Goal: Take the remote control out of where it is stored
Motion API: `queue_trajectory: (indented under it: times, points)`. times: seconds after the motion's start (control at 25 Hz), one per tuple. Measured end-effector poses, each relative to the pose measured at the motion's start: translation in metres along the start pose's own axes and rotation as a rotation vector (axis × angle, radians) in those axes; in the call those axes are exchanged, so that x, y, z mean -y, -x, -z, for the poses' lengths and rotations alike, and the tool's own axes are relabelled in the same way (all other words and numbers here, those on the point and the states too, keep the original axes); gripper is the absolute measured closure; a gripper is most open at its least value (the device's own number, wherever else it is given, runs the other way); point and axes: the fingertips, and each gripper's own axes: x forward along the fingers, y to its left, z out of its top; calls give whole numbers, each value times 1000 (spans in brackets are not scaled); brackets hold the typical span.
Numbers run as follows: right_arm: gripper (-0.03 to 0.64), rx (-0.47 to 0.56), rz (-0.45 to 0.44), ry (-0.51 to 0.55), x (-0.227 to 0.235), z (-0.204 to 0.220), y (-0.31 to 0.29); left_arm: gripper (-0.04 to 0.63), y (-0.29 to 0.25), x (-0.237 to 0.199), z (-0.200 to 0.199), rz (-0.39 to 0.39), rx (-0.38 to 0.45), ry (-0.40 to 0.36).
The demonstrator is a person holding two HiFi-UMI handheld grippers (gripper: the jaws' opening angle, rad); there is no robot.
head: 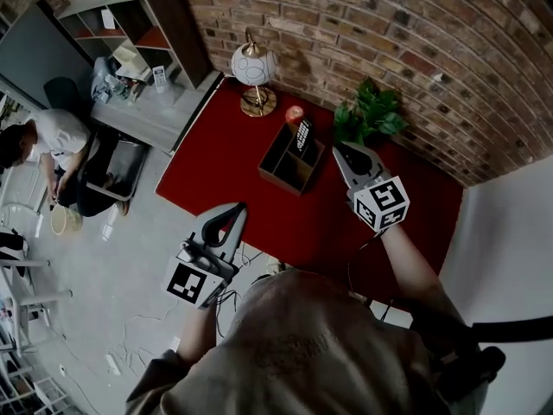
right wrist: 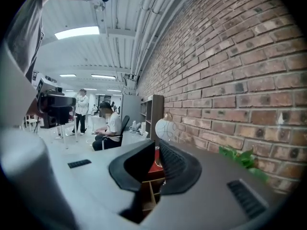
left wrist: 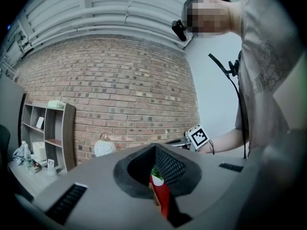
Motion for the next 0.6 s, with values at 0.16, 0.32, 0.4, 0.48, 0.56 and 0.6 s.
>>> queue_trajectory:
  times: [0.16,0.32,0.4,0.48,0.56,0.6]
  points:
    - [598,-50,15,-45,11,27,-28,597,3,-1,-4,-9,8,-10]
    - [556,-100,18,-82,17,46,-53,597,4,-2,-1,-8,4,2]
    - [517,-125,15,-91,19,55,-64,597,5,-3,2,-7,1,9]
    - [491,-151,16,-104,21,64,-74,597,6,-3,5,-6,-4,13]
    - [454,-179,23,-125,24,74,-83,597,7,-3,7,-5,-6,17]
    - [445,-192,30,-137,26,79,-88,597,7,-4,8,-5,-5,20]
